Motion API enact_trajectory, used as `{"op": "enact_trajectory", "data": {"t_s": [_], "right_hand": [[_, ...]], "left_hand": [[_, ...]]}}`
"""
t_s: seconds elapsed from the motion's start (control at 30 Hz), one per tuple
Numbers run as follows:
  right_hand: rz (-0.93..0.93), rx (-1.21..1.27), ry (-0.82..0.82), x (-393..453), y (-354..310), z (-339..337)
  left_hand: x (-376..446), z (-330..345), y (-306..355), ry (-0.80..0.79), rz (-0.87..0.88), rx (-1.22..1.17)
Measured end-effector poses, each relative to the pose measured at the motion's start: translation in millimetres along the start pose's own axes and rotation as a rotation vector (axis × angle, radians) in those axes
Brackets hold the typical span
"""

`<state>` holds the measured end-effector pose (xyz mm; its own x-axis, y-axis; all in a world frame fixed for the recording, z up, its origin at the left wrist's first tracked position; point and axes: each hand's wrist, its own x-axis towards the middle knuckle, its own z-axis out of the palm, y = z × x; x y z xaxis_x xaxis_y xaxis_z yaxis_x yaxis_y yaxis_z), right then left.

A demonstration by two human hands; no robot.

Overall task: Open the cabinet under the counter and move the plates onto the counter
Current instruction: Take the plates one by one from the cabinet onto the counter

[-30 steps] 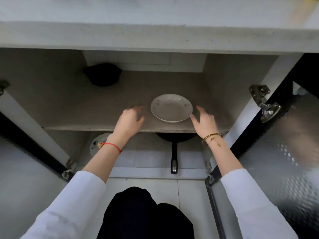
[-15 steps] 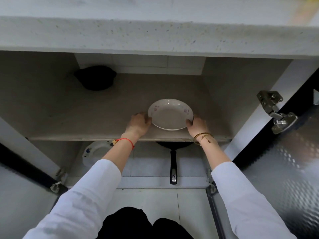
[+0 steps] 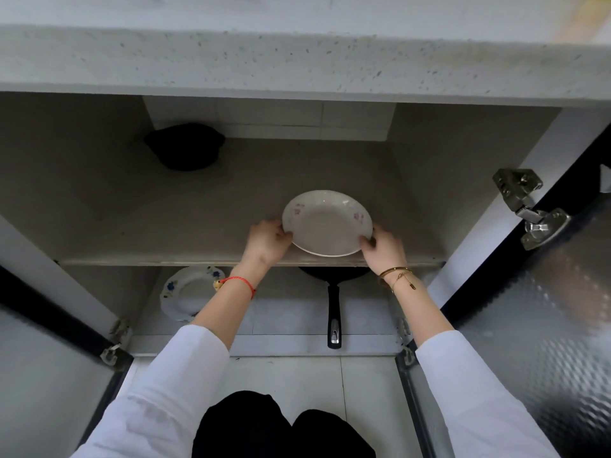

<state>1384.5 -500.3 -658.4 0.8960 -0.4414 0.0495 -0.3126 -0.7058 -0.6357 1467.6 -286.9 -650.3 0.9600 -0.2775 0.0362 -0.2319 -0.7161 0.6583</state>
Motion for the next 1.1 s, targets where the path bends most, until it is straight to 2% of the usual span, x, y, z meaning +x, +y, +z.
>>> {"op": "enact_trajectory", "data": {"t_s": [0.4, 0.77, 1.1], "right_hand": [[-0.182, 0.19, 0.105, -109.2, -37.4, -8.1], [-0.24, 0.278, 0.018, -196.8, -47.8, -8.4], [-0.244, 0.325, 0.013, -231.1, -57.2, -9.3]], "left_hand": [[-127.8, -52.2, -13.4, 0.207, 0.052, -0.152], [-231.4, -79.9, -15.1, 0.298, -0.019, -0.213], [-267.6, -88.0, -23.6, 0.359, -0.058, -0.235]]}}
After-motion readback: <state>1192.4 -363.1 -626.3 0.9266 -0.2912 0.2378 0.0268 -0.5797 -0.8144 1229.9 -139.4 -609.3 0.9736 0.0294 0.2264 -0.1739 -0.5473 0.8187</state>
